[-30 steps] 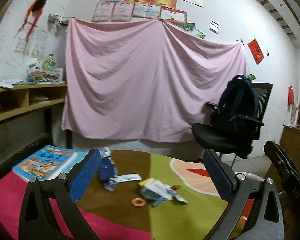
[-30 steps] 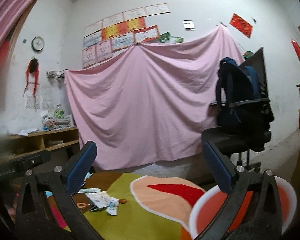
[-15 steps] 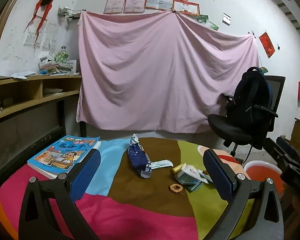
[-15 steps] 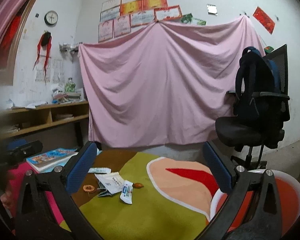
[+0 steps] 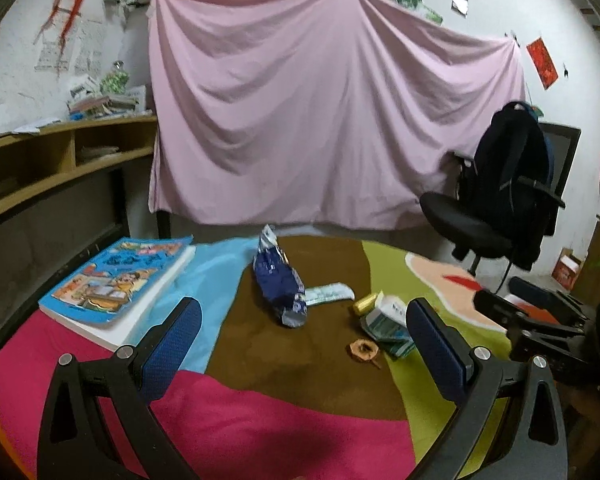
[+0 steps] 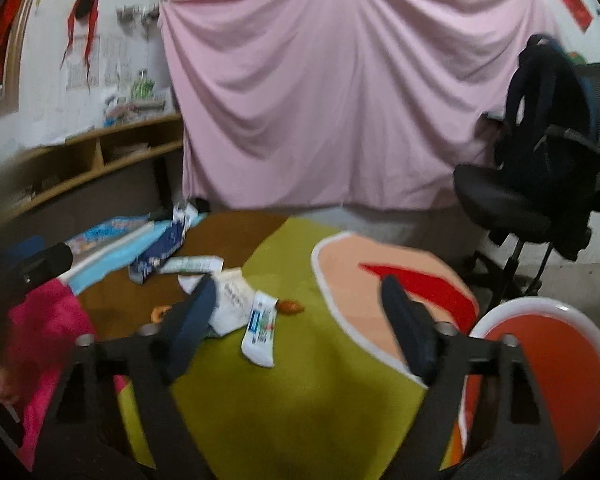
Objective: Collect trash
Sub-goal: 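Grasp the wooden slice with left tool while right grasps the toothpaste tube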
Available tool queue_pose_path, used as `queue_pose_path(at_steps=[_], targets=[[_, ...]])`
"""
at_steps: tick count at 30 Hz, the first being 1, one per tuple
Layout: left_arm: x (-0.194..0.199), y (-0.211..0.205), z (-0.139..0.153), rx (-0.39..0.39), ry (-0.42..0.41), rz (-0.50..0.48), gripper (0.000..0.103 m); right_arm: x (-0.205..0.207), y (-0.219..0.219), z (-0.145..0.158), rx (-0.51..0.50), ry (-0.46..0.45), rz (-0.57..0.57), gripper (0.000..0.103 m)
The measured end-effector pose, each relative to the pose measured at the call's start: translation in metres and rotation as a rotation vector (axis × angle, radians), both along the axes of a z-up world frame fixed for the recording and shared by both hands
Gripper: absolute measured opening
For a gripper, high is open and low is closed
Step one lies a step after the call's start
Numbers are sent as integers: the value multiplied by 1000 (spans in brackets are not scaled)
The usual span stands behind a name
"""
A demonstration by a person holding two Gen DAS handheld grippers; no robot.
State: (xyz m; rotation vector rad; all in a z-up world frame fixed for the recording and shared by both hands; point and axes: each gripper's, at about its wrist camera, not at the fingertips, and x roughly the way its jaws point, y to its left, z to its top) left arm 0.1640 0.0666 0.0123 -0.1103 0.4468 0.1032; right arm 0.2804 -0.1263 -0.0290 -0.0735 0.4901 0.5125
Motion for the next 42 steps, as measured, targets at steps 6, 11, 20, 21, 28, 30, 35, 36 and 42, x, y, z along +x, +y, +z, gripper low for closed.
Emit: queue_pose_path(at_steps=[6,11,20,21,28,30,35,36,42], targets=[[18,0,-10,-15,100,-38,96,21,6,-18,-3,159,66,86],[37,-3,-23,-29,215,-108,66,30,9,-26,0,239,97,74],[58,-21,-41,-17,341,-218,46,36,22,-35,-50,312,134,63],[60,-22,-43,-14,349,-223,44,37,22,-35,-51,320,134,62],[72,-27,-48,-14,387,-245,35,43,22,-40,-44,363,135,55],[77,-28,-50,-13,401,-248,31,43,23,-41,-50,372,137,52],[79,-32,-52,4,416,-244,24,42,24,-42,-60,374,140,50],[79,-33,-52,8,414,-244,24,42,25,-42,-61,374,141,50],[72,-38,-48,44,374,-227,24,37,25,-40,-56,367,151,49]])
